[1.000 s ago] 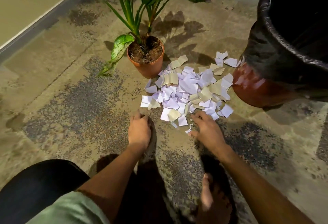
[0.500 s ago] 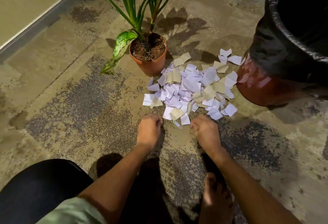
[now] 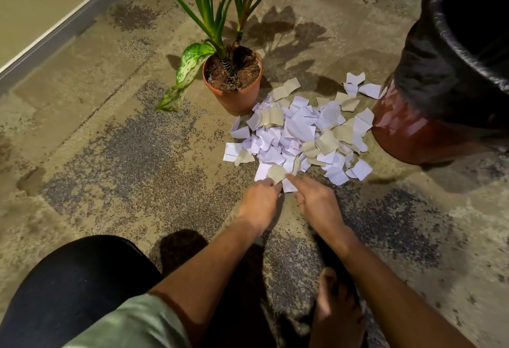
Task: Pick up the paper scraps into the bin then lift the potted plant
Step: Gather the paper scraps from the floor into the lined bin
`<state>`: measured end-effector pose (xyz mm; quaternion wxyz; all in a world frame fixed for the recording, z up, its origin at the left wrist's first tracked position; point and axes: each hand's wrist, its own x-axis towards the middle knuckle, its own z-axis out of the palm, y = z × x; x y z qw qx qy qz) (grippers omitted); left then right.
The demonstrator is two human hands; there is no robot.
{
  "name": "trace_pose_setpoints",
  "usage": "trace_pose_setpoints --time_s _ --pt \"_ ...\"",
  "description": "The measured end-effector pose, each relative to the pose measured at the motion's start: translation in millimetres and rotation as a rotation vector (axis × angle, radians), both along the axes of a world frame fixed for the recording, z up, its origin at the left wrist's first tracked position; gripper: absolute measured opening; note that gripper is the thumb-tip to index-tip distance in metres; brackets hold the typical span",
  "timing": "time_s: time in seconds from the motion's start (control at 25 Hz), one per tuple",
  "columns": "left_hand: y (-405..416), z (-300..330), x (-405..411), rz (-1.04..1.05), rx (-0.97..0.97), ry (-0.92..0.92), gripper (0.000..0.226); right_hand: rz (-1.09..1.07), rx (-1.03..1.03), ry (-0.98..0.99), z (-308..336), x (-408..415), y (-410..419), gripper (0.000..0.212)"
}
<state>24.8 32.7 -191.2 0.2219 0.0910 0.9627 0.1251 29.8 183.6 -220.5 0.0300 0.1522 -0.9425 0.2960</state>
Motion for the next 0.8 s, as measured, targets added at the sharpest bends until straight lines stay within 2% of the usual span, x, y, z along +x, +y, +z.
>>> trace_pose_setpoints --time_s 0.16,0.36,0.44,0.64,0.72,0.8 --pt "-2 5 -2 0.084 0.054 0.001 0.024 0.03 0.031 -0.029 -2 -6 2 0.034" --pt "-4 32 -25 0.21 0.277 0.268 0.013 -0.036 -0.024 0.043 45 -13 13 0.03" --pt "4 54 -42 0.238 0.382 0.384 0.012 -0.085 -0.039 0.153 83 -22 21 0.027" --pt "34 135 -85 0.249 0.636 0.683 0.011 -0.248 -0.134 0.649 204 -40 68 0.027" --pt "55 168 -101 0.195 0.709 0.782 0.01 -0.36 -0.076 0.728 240 -47 99 0.029" --pt "85 200 -113 0.105 0.774 0.86 0.009 -0.509 -0.017 0.709 264 -63 135 0.032"
